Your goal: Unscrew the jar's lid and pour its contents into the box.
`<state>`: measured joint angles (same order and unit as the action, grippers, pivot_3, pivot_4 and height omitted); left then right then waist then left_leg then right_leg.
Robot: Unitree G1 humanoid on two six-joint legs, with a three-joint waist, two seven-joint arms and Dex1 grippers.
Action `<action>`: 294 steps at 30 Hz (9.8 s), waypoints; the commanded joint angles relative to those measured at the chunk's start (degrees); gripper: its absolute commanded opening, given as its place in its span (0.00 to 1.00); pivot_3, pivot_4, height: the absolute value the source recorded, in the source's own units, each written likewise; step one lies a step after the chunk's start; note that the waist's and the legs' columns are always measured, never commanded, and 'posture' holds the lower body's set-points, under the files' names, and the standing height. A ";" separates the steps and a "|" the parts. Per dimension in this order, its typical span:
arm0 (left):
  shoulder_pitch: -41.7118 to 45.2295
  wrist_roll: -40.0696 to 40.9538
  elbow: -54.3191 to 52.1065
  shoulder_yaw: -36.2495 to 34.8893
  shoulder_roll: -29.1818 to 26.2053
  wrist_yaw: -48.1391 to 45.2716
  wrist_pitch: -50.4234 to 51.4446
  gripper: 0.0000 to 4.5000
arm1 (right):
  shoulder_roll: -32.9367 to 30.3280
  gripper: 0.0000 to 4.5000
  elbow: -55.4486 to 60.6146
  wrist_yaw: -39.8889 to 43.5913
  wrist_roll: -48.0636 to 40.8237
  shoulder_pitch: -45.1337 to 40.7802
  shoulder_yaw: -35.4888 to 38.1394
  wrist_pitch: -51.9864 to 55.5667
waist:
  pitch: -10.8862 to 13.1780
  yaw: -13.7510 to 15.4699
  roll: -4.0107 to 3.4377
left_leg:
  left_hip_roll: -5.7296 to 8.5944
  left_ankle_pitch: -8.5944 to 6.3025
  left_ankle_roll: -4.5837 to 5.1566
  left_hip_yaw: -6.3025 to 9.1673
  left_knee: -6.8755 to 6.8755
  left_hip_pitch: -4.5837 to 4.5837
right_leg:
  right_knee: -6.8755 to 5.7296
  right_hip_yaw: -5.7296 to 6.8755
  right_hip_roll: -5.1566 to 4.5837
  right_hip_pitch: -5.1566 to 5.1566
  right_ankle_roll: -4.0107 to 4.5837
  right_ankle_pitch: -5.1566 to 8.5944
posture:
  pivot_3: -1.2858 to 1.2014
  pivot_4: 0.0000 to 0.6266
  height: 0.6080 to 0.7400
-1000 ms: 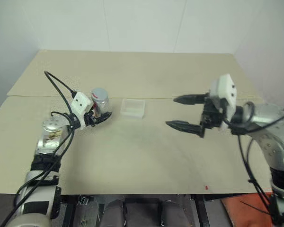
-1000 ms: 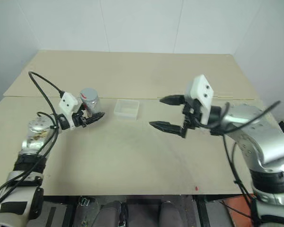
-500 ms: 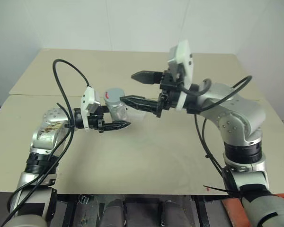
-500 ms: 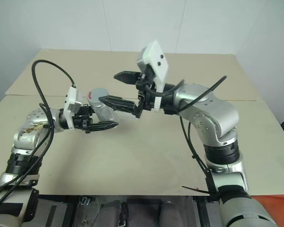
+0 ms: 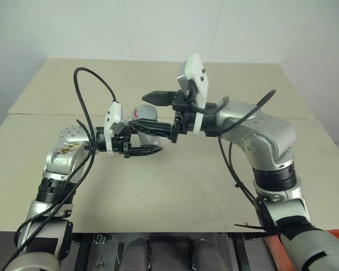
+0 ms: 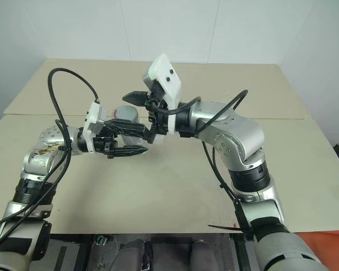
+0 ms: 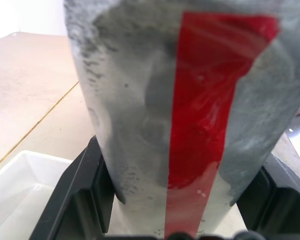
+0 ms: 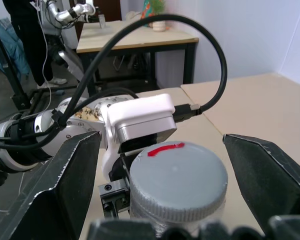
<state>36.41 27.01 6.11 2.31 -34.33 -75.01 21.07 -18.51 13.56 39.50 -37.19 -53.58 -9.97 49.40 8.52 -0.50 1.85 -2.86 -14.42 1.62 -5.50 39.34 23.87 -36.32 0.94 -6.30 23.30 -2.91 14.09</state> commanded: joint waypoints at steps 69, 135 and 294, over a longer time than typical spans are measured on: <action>-11.22 6.48 -12.68 -7.39 -3.07 3.57 -1.21 0.62 | -5.71 0.99 -0.69 16.05 -0.76 4.15 8.05 -7.85 | 0.03 -0.14 -0.04 | -0.04 0.00 0.00 0.11 -0.02 -0.03 | 0.11 -0.05 0.02 0.02 0.00 0.00 | 0.52 0.24 1.00; -6.94 14.35 -16.65 -5.36 0.98 0.55 0.54 0.62 | -5.31 0.62 -5.45 35.98 -6.46 -2.39 1.17 -8.09 | 0.04 -0.26 -0.06 | -0.02 0.00 0.00 0.28 -0.08 -0.05 | 0.20 -0.09 0.02 0.04 0.01 0.00 | 0.52 0.24 1.00; -13.57 6.21 -16.34 -11.29 1.41 17.00 -1.83 0.62 | -5.03 0.99 5.18 0.52 -1.28 7.57 11.16 -4.29 | 0.06 -0.14 -0.09 | -0.03 0.01 -0.02 0.32 -0.10 -0.03 | 0.17 -0.10 -0.01 0.08 0.01 0.00 | 0.52 0.24 1.00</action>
<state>22.73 34.33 -8.17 -8.30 -33.12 -61.31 20.04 -23.73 15.38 43.33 -38.28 -45.98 -0.97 44.25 8.58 -0.64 1.76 -2.88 -14.41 1.60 -5.18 39.24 23.84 -36.16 0.84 -6.31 23.38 -2.90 14.09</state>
